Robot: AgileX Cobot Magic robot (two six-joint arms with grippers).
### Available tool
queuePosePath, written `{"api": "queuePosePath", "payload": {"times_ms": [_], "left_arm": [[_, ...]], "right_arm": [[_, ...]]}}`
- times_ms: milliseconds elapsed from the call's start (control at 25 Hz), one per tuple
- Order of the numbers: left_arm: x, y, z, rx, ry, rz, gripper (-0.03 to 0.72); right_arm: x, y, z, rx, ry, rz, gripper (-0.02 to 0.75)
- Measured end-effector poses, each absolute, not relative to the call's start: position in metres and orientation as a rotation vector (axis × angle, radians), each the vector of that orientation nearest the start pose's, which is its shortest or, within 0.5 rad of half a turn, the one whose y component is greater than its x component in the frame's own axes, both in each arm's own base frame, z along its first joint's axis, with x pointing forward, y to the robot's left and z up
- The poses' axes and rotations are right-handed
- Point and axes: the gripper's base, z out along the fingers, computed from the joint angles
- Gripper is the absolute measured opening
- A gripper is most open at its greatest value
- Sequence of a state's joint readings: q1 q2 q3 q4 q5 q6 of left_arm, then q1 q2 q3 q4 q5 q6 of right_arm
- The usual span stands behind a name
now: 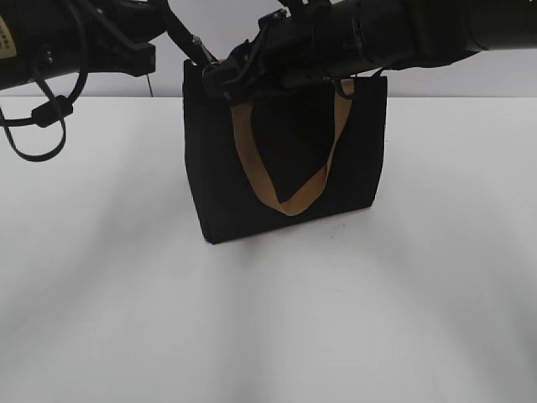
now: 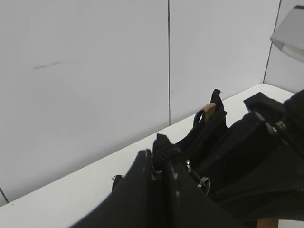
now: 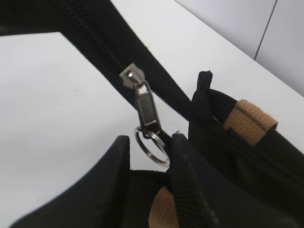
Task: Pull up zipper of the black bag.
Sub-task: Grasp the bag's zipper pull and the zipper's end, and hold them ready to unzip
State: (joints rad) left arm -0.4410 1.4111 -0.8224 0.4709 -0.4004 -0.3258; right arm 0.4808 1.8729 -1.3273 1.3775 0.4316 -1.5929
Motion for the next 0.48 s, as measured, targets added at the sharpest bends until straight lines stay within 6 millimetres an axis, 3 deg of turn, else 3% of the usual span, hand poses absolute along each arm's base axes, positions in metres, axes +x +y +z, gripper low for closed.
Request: {"api": "queuePosePath", "payload": {"times_ms": [120,320,480], "left_arm": [[0.2756,-0.1478,0.2940,0.598,1.618,-0.395,0.022],[0.2756,-0.1478,0.2940,0.598,1.618,-0.395,0.022],[0.2756,-0.1478,0.2940,0.598,1.618,-0.395,0.022]], "right_arm": [[0.3605,0.2301,0.2461,-0.963,1.899,0.601,0.208],[0.3604,0.2300,0.2458,-0.957,1.908,0.605,0.070],[0.3604,0.2300,0.2458,-0.954,1.910,0.606,0.023]]}}
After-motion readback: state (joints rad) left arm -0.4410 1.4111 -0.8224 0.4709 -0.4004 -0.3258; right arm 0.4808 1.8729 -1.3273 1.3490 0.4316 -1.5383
